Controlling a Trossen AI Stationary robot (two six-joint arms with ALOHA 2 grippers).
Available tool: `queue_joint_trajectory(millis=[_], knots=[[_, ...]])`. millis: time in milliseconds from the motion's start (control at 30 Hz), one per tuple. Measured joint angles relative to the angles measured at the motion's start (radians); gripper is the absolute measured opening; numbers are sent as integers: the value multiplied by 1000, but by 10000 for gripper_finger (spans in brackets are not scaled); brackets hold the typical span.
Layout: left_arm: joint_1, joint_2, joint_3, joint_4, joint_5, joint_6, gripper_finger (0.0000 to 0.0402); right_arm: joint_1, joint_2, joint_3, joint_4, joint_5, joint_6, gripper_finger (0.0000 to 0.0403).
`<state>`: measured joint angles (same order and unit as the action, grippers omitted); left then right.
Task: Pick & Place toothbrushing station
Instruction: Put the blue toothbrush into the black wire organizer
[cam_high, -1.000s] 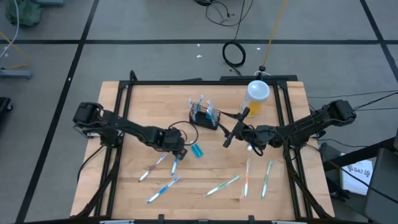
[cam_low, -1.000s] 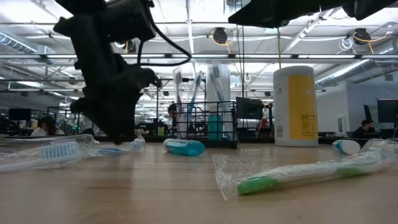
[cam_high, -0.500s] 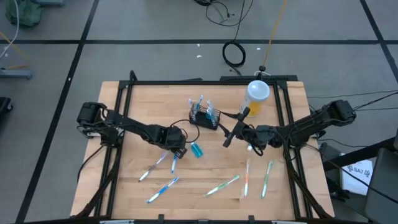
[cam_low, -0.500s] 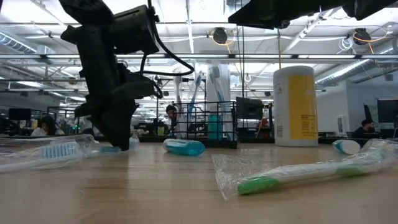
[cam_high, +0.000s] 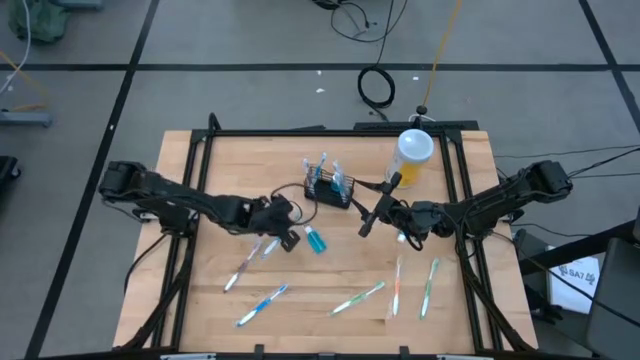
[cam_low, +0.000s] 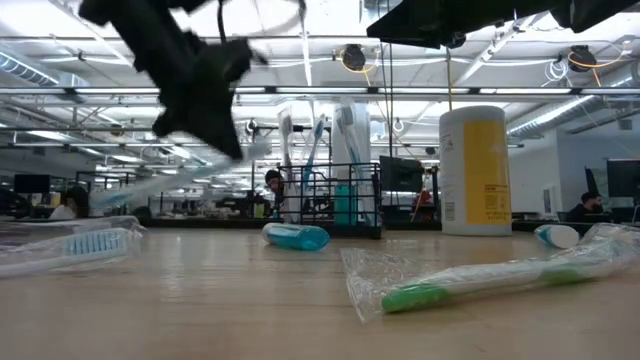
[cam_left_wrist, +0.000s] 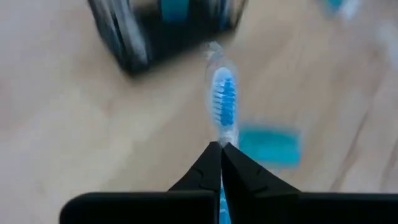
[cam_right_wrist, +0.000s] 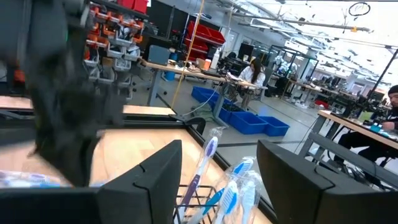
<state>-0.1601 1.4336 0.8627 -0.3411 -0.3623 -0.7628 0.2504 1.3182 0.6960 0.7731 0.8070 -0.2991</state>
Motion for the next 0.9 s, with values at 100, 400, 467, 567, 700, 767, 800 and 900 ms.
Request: queue_joint_trajectory(millis=[100, 400, 467, 567, 700, 767, 800, 900], knots=[[0, -97, 0, 67, -137, 85, 9, 0, 0, 0, 0, 0, 0, 200], [13, -213, 0, 518, -326, 564, 3, 0, 0, 0, 0, 0, 0, 199], [30, -210, 0, 590, -328, 625, 3, 0, 0, 0, 0, 0, 0, 199], [70, -194, 0, 671, -330, 698, 3, 0, 0, 0, 0, -1, 0, 198], [139, -163, 0, 745, -331, 757, 4, 0, 0, 0, 0, -1, 0, 198], [171, -134, 0, 789, -321, 789, 3, 0, 0, 0, 0, -1, 0, 198], [186, -115, 0, 821, -312, 808, 2, 0, 0, 0, 0, -1, 0, 198], [222, -57, 0, 917, -304, 878, 3, 0, 0, 0, 0, -1, 0, 198]])
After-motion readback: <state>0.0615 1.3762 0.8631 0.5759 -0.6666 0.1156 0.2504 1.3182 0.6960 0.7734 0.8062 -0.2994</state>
